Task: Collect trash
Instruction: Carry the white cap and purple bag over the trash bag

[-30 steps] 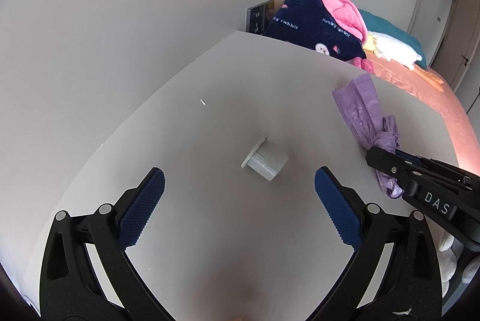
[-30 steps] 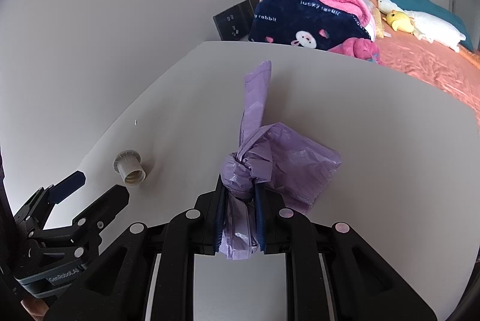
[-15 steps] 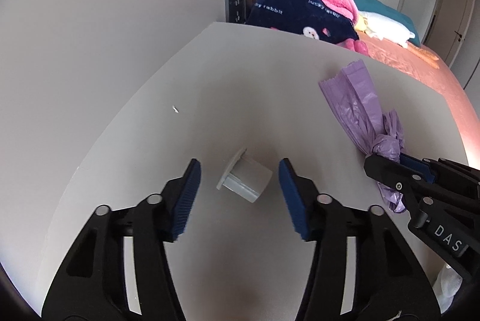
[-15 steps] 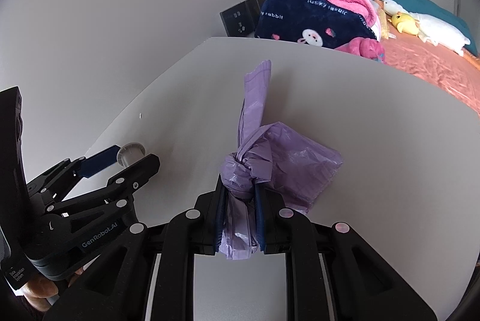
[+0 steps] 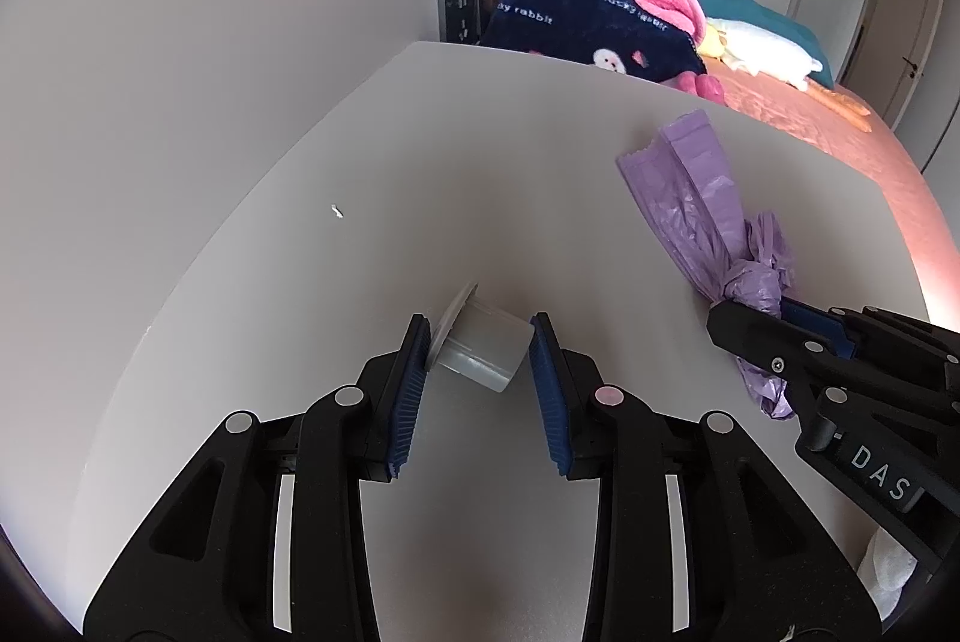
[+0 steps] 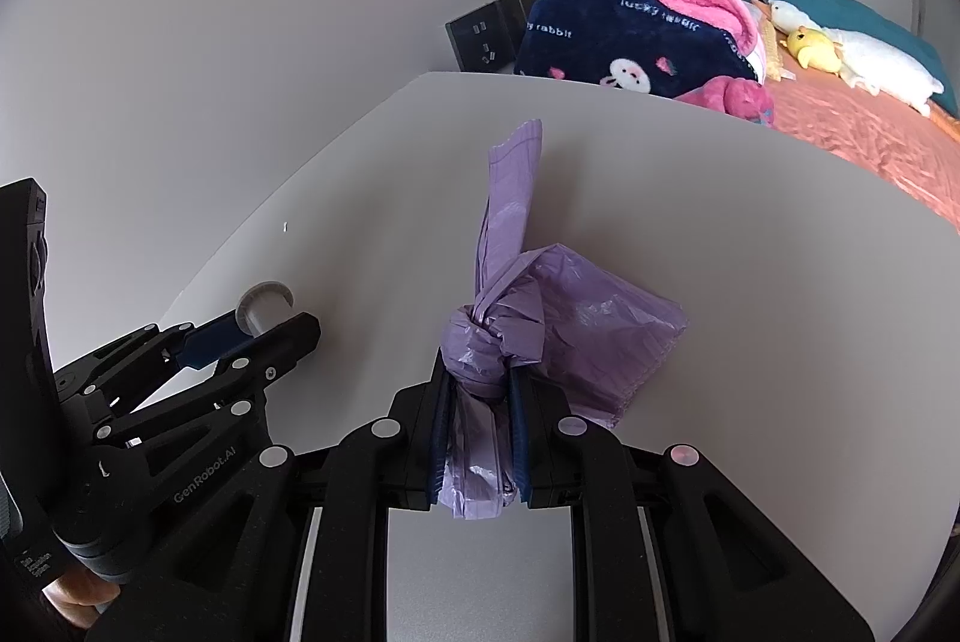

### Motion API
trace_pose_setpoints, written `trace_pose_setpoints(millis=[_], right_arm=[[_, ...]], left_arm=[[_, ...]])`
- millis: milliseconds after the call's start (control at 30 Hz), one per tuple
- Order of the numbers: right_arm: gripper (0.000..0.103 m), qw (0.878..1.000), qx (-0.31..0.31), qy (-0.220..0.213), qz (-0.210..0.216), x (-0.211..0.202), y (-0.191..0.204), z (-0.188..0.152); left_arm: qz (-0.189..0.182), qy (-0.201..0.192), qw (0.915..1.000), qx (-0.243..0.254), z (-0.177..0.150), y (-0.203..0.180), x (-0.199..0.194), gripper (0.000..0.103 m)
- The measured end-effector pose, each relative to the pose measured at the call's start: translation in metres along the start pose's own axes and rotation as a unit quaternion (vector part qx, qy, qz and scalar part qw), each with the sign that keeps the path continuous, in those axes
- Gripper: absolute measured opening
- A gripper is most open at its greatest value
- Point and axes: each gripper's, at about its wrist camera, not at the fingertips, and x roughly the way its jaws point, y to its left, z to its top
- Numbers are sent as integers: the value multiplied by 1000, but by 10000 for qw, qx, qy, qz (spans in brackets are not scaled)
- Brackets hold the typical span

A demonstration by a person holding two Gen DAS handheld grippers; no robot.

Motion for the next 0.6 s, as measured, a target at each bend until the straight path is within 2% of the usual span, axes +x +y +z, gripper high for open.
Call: trace_pose_setpoints(millis=[600], right_arm=[[18,9998,-11,-14,183,-30,2,-8]], left_arm=[[-20,-107,9999,-47,-5,-9,-32,34]])
